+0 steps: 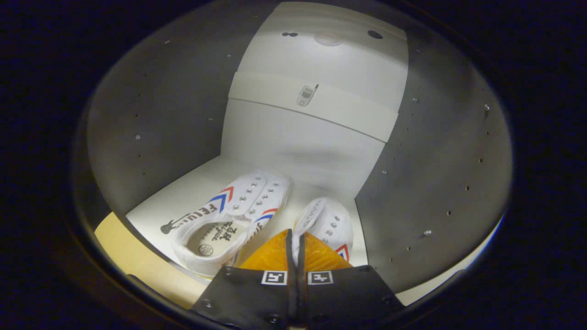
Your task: Open the shoe cabinet door, grab the shoes and put them into the shoe cabinet, then close the shoe cabinet door.
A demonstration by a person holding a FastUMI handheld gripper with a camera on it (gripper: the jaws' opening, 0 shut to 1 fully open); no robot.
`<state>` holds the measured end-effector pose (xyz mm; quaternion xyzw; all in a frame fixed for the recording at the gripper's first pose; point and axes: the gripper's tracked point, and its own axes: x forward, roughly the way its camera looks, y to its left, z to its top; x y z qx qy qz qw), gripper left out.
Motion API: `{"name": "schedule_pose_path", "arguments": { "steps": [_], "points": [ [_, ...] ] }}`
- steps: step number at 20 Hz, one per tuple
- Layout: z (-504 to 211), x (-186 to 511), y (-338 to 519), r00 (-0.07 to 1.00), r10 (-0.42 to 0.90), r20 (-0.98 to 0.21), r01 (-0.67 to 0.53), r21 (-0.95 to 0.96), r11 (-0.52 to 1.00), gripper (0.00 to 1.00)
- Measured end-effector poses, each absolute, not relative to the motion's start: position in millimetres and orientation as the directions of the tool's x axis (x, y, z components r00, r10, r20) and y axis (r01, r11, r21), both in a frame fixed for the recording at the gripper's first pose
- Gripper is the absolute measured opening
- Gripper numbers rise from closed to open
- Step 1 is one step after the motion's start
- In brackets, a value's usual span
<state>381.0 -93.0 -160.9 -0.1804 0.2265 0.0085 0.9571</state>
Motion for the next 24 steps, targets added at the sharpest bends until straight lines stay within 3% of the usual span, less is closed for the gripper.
{"name": "schedule_pose_path", "arguments": {
  "steps": [9,15,19,21,22,24],
  "points": [
    [-165.1,432.7,-102.9,0.897,-0.072,-0.435,-0.064,-0.289,0.955,0.02],
    [-171.1,429.6,-112.0,0.892,-0.109,-0.438,-0.029,-0.296,0.955,0.03],
    [-160.5,413.1,-115.6,0.901,-0.152,-0.406,0.019,-0.313,0.95,0.22],
    [-147.3,401.9,-113.5,0.914,-0.165,-0.371,0.046,-0.31,0.95,0.27],
    [-136.7,395.6,-113.2,0.922,-0.172,-0.346,0.061,-0.308,0.95,0.38],
    [-105.9,380.0,-103.0,0.945,-0.164,-0.282,0.085,-0.27,0.959,0.43]
  ]
}}
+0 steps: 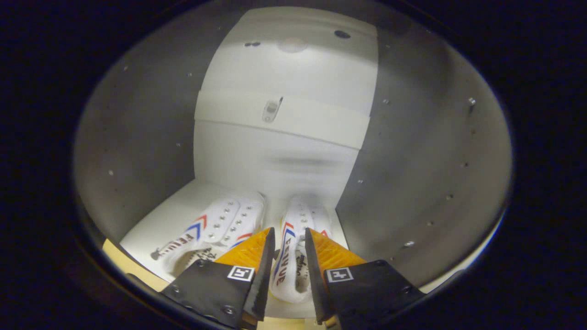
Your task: Open the shoe cabinet door, grab the shoes and put them into the shoe cabinet, then close the shoe cabinet door.
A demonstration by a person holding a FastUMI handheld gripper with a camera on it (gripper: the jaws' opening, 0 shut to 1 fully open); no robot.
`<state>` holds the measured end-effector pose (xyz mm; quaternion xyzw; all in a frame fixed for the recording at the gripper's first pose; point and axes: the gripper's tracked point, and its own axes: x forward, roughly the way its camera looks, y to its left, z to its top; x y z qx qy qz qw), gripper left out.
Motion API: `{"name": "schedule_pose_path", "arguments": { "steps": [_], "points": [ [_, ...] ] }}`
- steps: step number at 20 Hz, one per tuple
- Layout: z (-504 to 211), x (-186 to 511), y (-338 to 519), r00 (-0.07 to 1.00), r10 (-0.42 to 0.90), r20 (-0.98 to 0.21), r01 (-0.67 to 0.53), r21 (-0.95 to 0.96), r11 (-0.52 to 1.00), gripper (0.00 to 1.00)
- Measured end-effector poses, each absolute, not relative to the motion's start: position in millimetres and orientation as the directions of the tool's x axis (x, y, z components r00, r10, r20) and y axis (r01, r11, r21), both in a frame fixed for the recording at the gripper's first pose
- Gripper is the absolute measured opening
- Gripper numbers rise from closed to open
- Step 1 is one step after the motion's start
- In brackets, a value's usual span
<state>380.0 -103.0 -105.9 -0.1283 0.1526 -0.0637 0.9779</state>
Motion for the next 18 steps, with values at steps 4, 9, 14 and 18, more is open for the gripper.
{"name": "schedule_pose_path", "arguments": {
  "steps": [4,9,14,18],
  "points": [
    [-48.2,333.4,-64.8,0.978,-0.11,-0.177,0.082,-0.156,0.984,0.54],
    [-8.5,248.3,-13.2,0.991,-0.081,-0.104,0.068,-0.128,0.989,0.86],
    [12.0,166.6,17.4,0.994,-0.098,-0.057,0.091,-0.106,0.99,0.95],
    [15.5,112.0,26.8,0.992,-0.099,-0.074,0.094,-0.067,0.993,0.97]
  ]
}}
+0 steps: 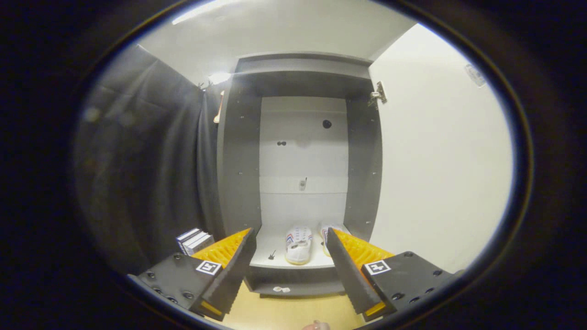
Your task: Open the shoe cabinet door, grab the shoes and put them into the shoe cabinet, then close the shoe cabinet door.
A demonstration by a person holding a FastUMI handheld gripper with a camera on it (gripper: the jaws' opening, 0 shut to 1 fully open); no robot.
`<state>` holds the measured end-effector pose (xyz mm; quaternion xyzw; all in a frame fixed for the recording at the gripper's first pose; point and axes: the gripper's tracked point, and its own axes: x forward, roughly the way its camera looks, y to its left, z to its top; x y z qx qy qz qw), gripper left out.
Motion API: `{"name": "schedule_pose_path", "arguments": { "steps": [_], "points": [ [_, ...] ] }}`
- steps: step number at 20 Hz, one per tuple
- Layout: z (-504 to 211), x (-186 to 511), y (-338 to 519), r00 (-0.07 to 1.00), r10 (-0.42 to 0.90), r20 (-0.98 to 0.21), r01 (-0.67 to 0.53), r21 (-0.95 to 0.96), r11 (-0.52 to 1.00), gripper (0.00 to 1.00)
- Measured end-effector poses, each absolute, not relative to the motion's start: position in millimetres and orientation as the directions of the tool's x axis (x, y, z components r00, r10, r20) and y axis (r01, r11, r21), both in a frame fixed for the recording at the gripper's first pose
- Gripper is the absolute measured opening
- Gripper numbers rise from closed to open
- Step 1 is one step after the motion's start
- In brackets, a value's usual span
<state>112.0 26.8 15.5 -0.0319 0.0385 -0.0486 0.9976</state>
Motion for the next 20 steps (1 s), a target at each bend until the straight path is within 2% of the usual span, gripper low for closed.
{"name": "schedule_pose_path", "arguments": {
  "steps": [7,13,17,20],
  "points": [
    [27.0,-12.4,-8.4,0.993,-0.066,-0.096,0.062,-0.036,0.997,0.97],
    [37.8,-126.3,-122.1,0.98,-0.151,-0.13,0.14,-0.087,0.986,0.97],
    [54.0,-153.2,-198.5,0.969,-0.214,-0.12,0.206,-0.08,0.975,0.97],
    [63.8,-145.0,-254.2,0.964,-0.243,-0.104,0.238,-0.06,0.969,0.97]
  ]
}}
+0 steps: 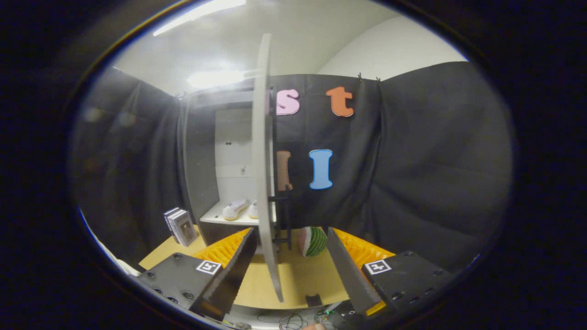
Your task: Open the shoe cabinet door, grab the shoes and put them into the shoe cabinet, then close the shoe cabinet door.
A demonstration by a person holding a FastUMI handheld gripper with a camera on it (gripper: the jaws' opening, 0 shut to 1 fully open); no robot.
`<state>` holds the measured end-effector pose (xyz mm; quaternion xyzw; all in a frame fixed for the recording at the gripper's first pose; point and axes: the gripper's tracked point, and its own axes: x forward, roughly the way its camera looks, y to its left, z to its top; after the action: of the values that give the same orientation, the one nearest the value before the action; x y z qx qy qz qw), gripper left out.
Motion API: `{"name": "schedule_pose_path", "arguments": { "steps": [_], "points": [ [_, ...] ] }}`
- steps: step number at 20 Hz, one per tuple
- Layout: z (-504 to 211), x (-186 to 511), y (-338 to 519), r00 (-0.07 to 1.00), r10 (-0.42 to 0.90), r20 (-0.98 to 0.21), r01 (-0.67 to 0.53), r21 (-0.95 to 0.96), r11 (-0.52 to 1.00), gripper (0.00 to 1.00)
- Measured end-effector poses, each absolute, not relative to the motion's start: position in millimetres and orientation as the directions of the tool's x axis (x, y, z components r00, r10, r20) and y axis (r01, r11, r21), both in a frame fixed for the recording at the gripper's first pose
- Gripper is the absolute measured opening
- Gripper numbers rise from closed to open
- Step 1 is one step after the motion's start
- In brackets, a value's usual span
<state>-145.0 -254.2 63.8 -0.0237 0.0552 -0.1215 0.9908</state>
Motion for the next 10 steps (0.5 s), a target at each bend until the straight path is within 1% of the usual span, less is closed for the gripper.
{"name": "schedule_pose_path", "arguments": {
  "steps": [2,4,5,10],
  "points": [
    [71.4,-127.9,-296.5,0.959,-0.272,-0.076,0.268,-0.059,0.962,0.97],
    [78.3,-100.4,-328.5,0.961,-0.274,-0.033,0.272,-0.052,0.961,0.97],
    [74.8,-81.9,-336.9,0.967,-0.255,-0.022,0.254,-0.045,0.966,0.97],
    [47.1,9.7,-352.8,0.976,-0.211,-0.044,0.208,-0.076,0.975,0.96]
  ]
}}
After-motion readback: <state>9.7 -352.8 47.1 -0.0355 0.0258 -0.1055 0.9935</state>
